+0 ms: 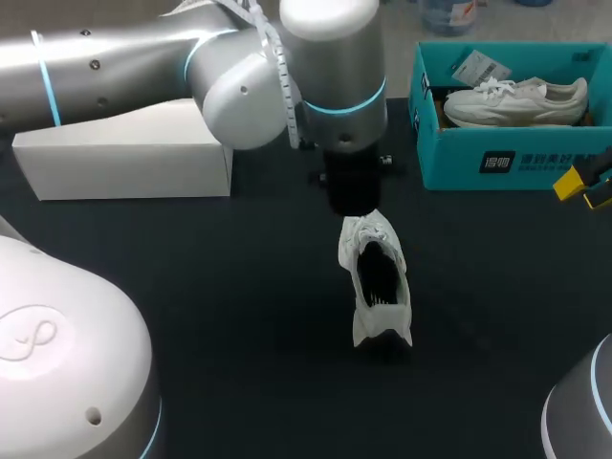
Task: Take the shoe out of the shoebox, open the shoe tongue, remove and reinsert the insole, then place the shoe into the shoebox
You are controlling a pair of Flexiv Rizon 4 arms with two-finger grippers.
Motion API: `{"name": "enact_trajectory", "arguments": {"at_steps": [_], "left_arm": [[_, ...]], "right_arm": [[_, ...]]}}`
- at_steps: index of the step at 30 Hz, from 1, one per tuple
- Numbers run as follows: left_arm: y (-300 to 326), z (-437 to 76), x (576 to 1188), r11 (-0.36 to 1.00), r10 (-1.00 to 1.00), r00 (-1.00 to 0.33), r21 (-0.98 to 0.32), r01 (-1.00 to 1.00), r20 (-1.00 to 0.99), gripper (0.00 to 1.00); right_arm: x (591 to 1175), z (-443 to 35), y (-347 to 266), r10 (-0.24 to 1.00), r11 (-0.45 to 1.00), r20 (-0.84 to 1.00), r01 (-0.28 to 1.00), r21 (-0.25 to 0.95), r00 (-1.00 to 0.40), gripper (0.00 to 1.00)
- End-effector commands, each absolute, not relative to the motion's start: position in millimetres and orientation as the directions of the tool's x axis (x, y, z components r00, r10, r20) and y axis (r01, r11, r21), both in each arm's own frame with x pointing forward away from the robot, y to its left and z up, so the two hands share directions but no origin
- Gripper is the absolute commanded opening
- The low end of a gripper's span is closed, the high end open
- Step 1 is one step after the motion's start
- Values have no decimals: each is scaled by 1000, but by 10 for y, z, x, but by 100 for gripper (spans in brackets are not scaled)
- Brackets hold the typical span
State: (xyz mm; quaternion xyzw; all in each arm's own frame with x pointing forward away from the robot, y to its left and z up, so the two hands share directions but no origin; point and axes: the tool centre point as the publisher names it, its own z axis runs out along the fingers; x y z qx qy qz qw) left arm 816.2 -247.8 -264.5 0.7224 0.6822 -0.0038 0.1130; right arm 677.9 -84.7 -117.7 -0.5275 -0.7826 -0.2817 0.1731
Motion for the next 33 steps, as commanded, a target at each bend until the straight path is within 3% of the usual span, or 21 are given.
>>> {"name": "enact_trajectory", "arguments": {"at_steps": [1, 20, 33], "left_arm": [[-2474, -2750, 8159, -38, 985, 64, 162, 986, -157, 0], [-2425, -3212, 7958, -44, 993, 56, 119, 992, -104, 0], [-2542, -2995, 8171, -20, 989, 46, 184, 983, -139, 0]], "right_arm": [[6792, -1182, -844, 729, 286, 568, 923, 256, -383, 100], [6792, -1182, -844, 729, 286, 568, 923, 256, -383, 100], [6792, -1182, -844, 729, 286, 568, 923, 256, -383, 100]]}}
